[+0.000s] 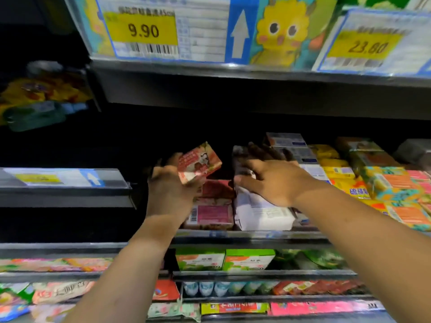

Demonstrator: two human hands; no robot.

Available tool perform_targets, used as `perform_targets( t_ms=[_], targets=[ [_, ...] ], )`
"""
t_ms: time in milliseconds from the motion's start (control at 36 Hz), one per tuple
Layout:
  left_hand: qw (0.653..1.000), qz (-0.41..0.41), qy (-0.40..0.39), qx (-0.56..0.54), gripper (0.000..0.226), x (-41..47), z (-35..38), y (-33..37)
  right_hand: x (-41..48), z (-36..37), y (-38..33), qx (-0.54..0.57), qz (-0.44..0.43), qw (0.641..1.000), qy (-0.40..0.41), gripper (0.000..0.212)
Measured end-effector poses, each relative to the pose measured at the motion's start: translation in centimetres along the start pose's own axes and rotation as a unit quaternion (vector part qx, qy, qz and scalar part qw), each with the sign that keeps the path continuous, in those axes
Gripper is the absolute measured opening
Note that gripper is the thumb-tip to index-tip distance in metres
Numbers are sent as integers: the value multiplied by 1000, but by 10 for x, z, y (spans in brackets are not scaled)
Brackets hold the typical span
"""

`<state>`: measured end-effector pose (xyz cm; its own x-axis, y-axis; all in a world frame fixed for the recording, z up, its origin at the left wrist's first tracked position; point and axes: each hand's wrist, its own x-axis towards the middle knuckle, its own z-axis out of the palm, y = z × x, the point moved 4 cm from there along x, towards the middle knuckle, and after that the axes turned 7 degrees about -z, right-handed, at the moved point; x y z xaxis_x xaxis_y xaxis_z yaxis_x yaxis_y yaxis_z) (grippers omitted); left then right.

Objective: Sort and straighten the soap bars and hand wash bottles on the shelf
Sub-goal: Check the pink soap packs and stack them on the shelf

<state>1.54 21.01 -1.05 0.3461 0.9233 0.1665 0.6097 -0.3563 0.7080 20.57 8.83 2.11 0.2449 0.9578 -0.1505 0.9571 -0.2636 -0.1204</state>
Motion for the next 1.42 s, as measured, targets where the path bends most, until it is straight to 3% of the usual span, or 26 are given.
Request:
perform_targets(
  t_ms=[56,167,306,389,528,694,806,889,1000,1028,1139,1250,1306,1361,1417],
  targets=[
    [1000,-3,9,6,65,13,7,0,1,4,3,2,-13,1000,17,73],
    [998,-2,24,66,55,46,23,0,5,12,7,2,-28,998,54,107],
    [996,7,14,83,47,70,36,12,8,15,11,9,-33,998,56,78],
    [997,41,6,71,43,81,38,21,8,18,13,14,-35,997,62,88],
    [999,26,-31,7,75,98,40,20,8,19,13,37,-32,996,70,93],
    [995,12,-96,7,78,106,54,20,9,18,13,46,-22,997,52,91],
    [989,-18,-144,-28,70,109,58,16,9,17,11,48,-13,998,46,84],
    [982,-17,-182,-45,55,105,65,16,8,16,10,60,-14,997,46,88],
    [975,-15,-215,-56,51,99,79,17,8,16,10,56,-17,997,56,98],
    [973,-15,-223,-53,54,96,80,16,8,16,10,55,-17,997,54,97],
    [969,-11,-248,1,102,102,86,-4,8,16,11,50,-14,998,43,86],
    [963,-47,-213,161,82,88,78,-4,8,17,11,50,-16,998,44,87],
    [961,-48,-213,169,74,69,72,6,9,17,11,49,-17,997,50,95],
    [963,-45,-250,90,66,49,65,15,9,17,11,47,-22,997,59,97],
    [962,35,-235,135,57,37,59,19,9,17,11,45,-27,997,60,94]
  ],
)
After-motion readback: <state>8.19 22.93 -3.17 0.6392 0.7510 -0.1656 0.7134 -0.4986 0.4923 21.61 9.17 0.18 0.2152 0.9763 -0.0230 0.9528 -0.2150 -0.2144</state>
